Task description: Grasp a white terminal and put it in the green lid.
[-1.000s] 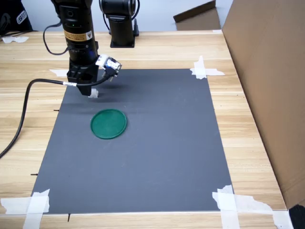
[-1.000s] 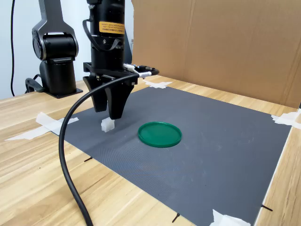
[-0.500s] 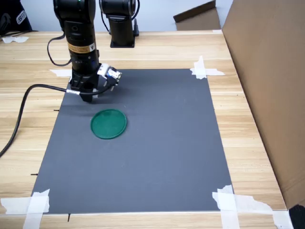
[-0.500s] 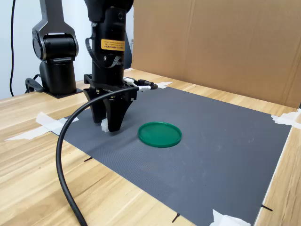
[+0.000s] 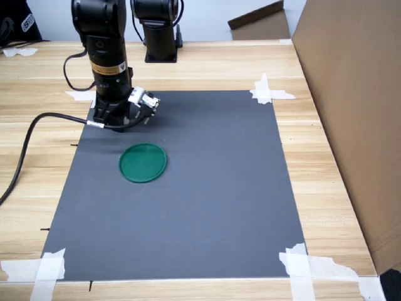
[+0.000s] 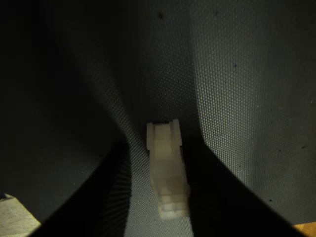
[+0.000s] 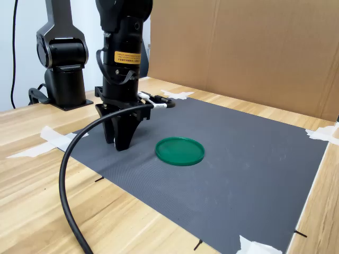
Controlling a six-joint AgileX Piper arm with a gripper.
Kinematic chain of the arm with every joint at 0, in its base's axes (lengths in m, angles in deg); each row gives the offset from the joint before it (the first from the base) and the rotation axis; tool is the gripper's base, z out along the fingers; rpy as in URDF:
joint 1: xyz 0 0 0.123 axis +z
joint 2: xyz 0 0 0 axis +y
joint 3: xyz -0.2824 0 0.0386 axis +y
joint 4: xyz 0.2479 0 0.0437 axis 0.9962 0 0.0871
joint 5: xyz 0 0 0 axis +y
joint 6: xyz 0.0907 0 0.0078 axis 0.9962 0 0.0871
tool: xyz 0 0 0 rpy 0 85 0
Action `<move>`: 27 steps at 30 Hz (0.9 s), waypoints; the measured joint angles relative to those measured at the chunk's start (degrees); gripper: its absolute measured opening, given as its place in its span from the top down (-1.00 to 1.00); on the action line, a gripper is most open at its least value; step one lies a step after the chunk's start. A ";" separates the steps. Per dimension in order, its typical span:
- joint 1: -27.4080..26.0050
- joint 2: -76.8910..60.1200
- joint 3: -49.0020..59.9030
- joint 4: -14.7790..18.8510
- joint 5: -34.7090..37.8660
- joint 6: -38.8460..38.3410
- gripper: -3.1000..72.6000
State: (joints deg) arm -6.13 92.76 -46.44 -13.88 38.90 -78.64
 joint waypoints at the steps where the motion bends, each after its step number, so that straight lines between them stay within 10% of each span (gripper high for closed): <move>1: 0.00 0.00 0.00 -0.25 0.00 0.00 0.17; 7: 0.00 0.09 -0.56 -1.07 -0.25 0.10 0.69; 18: 0.00 -1.01 -16.22 10.64 6.58 5.16 0.69; 27: 0.05 -0.88 -19.73 12.22 9.17 9.20 0.69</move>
State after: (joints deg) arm -6.08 91.88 -66.17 -1.66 48.07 -69.45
